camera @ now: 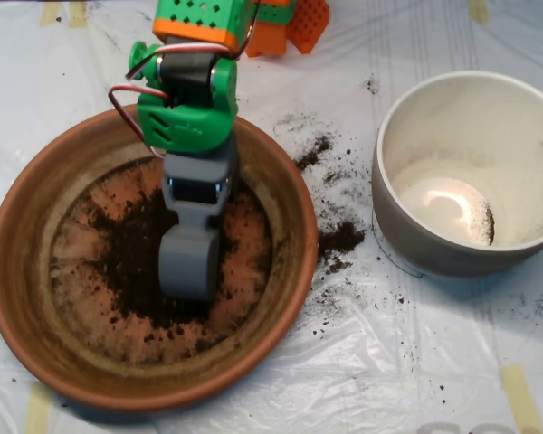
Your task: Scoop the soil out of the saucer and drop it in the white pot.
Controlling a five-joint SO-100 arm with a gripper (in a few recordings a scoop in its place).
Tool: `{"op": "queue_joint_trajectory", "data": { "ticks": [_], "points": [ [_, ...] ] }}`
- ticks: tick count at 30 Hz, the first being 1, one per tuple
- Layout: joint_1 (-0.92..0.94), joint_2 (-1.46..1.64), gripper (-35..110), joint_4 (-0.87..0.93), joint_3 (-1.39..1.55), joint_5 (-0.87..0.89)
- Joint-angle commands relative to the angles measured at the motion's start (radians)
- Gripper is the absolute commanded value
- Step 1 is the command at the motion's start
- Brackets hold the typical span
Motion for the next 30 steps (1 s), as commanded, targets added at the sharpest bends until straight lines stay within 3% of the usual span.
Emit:
{"op": "queue_joint_trajectory", "data": {
  "ticks": [1, 7, 15, 30],
  "points": [
    [0.015, -0.02, 44, 0.052, -0.129, -0.025],
    [0.026, -0.138, 43, 0.12, -0.232, -0.04],
    [0.051, -0.141, 38, 0.067, -0.229, -0.063],
    [0.071, -0.133, 10, 0.012, -0.235, -0.046]
  ]
}}
